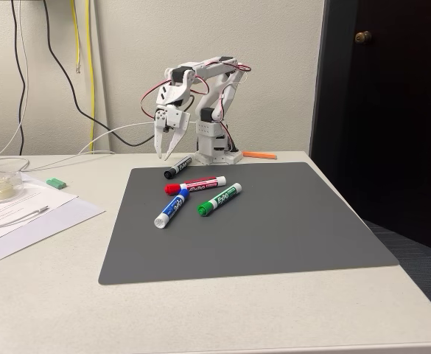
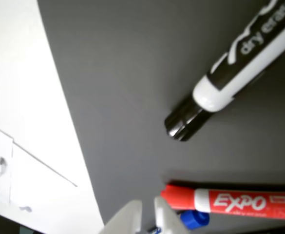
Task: Pick up the black marker.
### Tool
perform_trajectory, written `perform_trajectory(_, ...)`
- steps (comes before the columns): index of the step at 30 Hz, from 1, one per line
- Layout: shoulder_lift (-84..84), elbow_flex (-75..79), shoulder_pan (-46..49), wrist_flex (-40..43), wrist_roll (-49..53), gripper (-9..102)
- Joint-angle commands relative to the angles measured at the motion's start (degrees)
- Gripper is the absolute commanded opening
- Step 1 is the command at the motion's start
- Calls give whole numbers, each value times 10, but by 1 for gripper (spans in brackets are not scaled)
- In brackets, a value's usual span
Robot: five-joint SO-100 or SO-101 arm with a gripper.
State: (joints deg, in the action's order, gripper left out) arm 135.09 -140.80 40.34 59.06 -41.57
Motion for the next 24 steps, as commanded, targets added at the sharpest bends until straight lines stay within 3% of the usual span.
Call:
perform_trajectory(1,-11,1,11,12,4,3)
perform_trajectory(15,70,-84,29,9,41,4)
perform_trajectory(24,12,-85,32,17,21,18)
